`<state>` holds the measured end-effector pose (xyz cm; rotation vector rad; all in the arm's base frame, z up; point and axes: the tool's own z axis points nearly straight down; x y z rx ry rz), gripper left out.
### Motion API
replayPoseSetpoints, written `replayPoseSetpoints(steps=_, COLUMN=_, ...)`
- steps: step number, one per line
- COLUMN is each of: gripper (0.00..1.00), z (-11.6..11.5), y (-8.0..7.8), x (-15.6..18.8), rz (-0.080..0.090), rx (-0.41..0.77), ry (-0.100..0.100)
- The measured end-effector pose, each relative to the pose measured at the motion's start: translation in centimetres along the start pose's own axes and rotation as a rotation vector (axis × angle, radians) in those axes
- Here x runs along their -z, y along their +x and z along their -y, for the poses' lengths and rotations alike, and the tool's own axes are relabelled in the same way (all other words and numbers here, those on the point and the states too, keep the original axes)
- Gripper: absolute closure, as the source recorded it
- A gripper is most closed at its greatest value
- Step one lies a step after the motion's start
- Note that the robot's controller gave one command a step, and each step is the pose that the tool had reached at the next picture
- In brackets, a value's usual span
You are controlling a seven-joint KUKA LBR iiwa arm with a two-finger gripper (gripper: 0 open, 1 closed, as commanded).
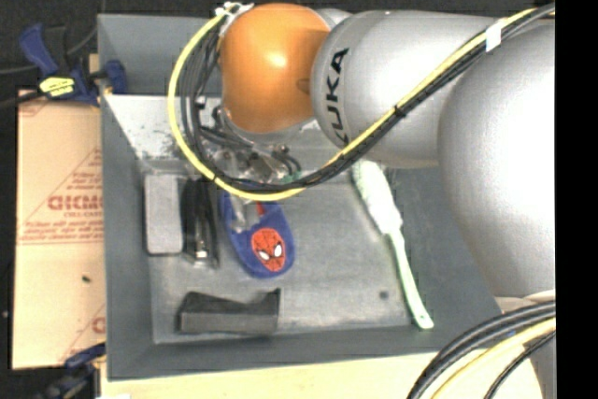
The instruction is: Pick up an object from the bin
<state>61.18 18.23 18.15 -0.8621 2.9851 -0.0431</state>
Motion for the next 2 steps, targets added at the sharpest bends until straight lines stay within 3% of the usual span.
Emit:
replayPoseSetpoints(steps=1, gripper=0.0, z=2.6, y=-1.8, x=-4.8, rz=0.008, rx=-0.006, ry=0.005)
replayPoseSetpoints(steps=2, gripper=1.0, z=-2.5, y=-0.4, x=-10.5, rz=-0.011, rx=0.058, ry=0.027)
